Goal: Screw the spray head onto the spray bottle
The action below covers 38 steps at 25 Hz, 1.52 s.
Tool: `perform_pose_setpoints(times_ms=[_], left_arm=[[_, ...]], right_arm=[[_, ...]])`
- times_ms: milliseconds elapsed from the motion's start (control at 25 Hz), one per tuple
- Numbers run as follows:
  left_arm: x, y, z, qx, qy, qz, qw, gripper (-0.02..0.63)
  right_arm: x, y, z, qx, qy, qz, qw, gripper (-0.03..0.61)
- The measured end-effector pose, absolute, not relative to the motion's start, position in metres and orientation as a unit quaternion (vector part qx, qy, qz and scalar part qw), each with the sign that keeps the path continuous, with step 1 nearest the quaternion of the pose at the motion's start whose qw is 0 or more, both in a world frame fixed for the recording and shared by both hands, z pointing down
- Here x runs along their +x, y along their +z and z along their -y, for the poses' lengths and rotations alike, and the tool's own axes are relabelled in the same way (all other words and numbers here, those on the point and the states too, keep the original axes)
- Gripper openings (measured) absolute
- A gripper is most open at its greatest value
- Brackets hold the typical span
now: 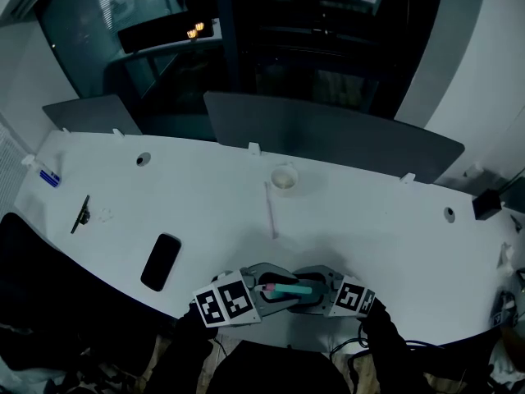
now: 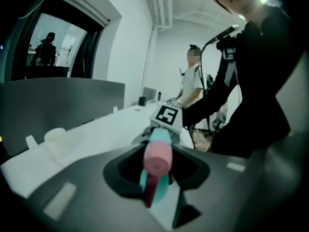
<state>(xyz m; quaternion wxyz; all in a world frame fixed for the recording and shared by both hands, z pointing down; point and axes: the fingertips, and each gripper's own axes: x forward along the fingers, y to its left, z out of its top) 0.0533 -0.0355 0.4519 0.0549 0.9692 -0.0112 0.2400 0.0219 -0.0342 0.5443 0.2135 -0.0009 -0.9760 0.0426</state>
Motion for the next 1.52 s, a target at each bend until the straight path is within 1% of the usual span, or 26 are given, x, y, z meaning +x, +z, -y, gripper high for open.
perform_pose_setpoints(times_ms=[80, 240, 320, 440, 560, 760, 880, 960, 1080, 1240, 1320, 1400, 1520], left_arm=[[0.053, 0.45, 0.038, 0.972, 0.222, 0.042, 0.06, 0.137], [0.052, 0.448, 0.042, 0.972, 0.179, 0.129, 0.081, 0.137], [0.052, 0.447, 0.045, 0.967, 0.169, 0.172, 0.084, 0.137], [0.056, 0.448, 0.049, 0.958, 0.168, 0.217, 0.078, 0.137], [0.057, 0.45, 0.046, 0.959, 0.179, 0.207, 0.074, 0.135], [0.058, 0.452, 0.027, 0.973, 0.21, 0.07, 0.071, 0.137], [0.061, 0.453, 0.017, 0.971, 0.231, 0.004, 0.064, 0.137], [0.061, 0.452, 0.021, 0.97, 0.236, 0.003, 0.057, 0.137], [0.061, 0.45, 0.029, 0.973, 0.216, 0.058, 0.059, 0.137], [0.061, 0.447, 0.039, 0.97, 0.165, 0.163, 0.079, 0.137], [0.063, 0.446, 0.045, 0.963, 0.146, 0.214, 0.081, 0.137], [0.065, 0.447, 0.049, 0.957, 0.144, 0.24, 0.073, 0.137], [0.065, 0.451, 0.044, 0.964, 0.165, 0.199, 0.062, 0.137]], right_arm=[[0.025, 0.542, 0.037, 0.046, 0.068, 0.974, 0.211, 0.334], [0.044, 0.537, 0.036, 0.229, 0.122, 0.955, 0.144, 0.336], [0.041, 0.534, 0.034, 0.287, 0.129, 0.939, 0.138, 0.334], [0.033, 0.542, 0.043, 0.338, 0.12, 0.921, 0.151, 0.334], [0.03, 0.546, 0.046, 0.305, 0.101, 0.933, 0.165, 0.336], [0.023, 0.535, 0.029, 0.132, 0.068, 0.975, 0.166, 0.336], [0.025, 0.542, 0.018, -0.004, 0.061, 0.977, 0.204, 0.336], [0.023, 0.545, 0.019, -0.036, 0.077, 0.97, 0.228, 0.338], [0.027, 0.54, 0.027, 0.047, 0.095, 0.969, 0.222, 0.342], [0.043, 0.534, 0.034, 0.248, 0.113, 0.951, 0.148, 0.342], [0.041, 0.529, 0.04, 0.316, 0.127, 0.931, 0.134, 0.342], [0.039, 0.529, 0.048, 0.35, 0.123, 0.918, 0.137, 0.342], [0.038, 0.532, 0.046, 0.3, 0.104, 0.937, 0.148, 0.341]])
